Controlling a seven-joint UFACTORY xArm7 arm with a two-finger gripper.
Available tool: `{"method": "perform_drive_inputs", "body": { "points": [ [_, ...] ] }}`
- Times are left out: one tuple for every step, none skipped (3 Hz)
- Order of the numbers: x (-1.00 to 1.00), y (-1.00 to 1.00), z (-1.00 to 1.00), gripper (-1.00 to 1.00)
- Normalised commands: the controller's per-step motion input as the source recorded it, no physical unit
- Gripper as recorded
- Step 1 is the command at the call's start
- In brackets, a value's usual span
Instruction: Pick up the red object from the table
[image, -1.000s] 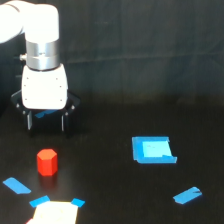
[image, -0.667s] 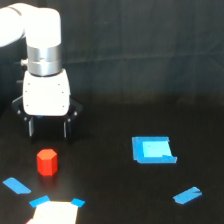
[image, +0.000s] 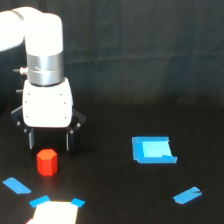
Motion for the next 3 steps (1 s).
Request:
{"method": "perform_drive_inputs", "body": {
  "points": [
    [-0.03, -0.28, 0.23, 1.00],
    [0.31, -0.29, -0.37, -0.54],
    [0.24, -0.12, -0.46, -1.00]
  ]
}}
